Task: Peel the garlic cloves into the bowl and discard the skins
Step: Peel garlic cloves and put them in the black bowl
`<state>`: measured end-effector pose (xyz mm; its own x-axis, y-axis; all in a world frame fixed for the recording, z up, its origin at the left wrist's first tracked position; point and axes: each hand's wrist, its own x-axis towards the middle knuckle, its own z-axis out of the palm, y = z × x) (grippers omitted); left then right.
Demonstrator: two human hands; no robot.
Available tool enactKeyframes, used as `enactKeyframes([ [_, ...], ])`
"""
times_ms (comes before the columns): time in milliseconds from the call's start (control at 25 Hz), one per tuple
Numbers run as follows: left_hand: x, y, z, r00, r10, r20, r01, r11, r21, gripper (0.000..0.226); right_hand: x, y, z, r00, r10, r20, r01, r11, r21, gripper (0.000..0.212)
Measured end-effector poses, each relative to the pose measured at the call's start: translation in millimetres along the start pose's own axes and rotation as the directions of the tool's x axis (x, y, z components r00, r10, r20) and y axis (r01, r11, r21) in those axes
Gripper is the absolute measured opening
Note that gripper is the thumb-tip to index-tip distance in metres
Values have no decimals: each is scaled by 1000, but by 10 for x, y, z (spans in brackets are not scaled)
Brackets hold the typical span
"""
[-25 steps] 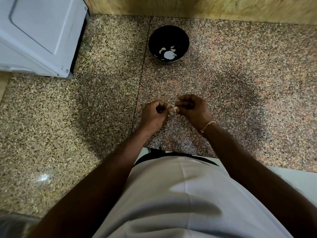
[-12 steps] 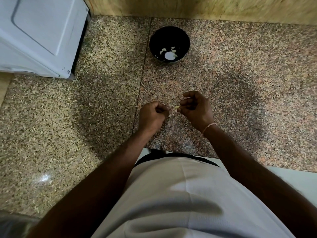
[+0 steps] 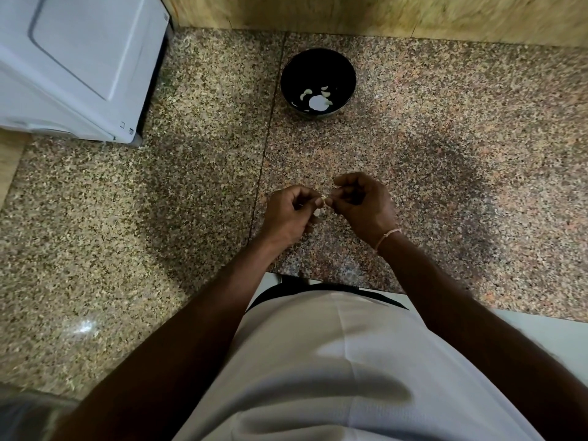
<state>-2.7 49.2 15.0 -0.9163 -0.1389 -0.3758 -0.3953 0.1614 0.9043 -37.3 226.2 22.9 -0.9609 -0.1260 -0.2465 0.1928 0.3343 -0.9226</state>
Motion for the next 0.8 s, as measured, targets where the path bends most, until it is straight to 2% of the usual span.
enactKeyframes([
  [80, -10, -10, -13, 999, 6, -39, -7, 1000, -14, 5, 13, 9, 14, 1000, -20, -24, 19, 999, -31, 12],
  [200, -36, -45, -56, 995, 40, -88, -41, 999, -5, 7, 27, 10, 51, 999, -29, -35, 25, 994, -110, 5],
  [360, -89, -114, -136, 992, 10, -129, -13, 1000, -26, 12, 43, -24, 159, 986, -142, 88, 157, 967, -201, 23],
  [520, -121, -187, -227, 993, -14, -118, -2, 991, -135, 14, 53, -75, 287, 955, -187, 228, 242, 939, -244, 22],
  [680, -126, -262, -306, 978, -50, -202, 14, 984, -176, 14, 148, -85, 408, 953, -182, 243, 255, 913, -319, 15],
  [800, -145, -320, -337, 956, -113, -271, 56, 976, -209, 13, 287, -127, 504, 969, -159, 190, 222, 899, -377, 9],
])
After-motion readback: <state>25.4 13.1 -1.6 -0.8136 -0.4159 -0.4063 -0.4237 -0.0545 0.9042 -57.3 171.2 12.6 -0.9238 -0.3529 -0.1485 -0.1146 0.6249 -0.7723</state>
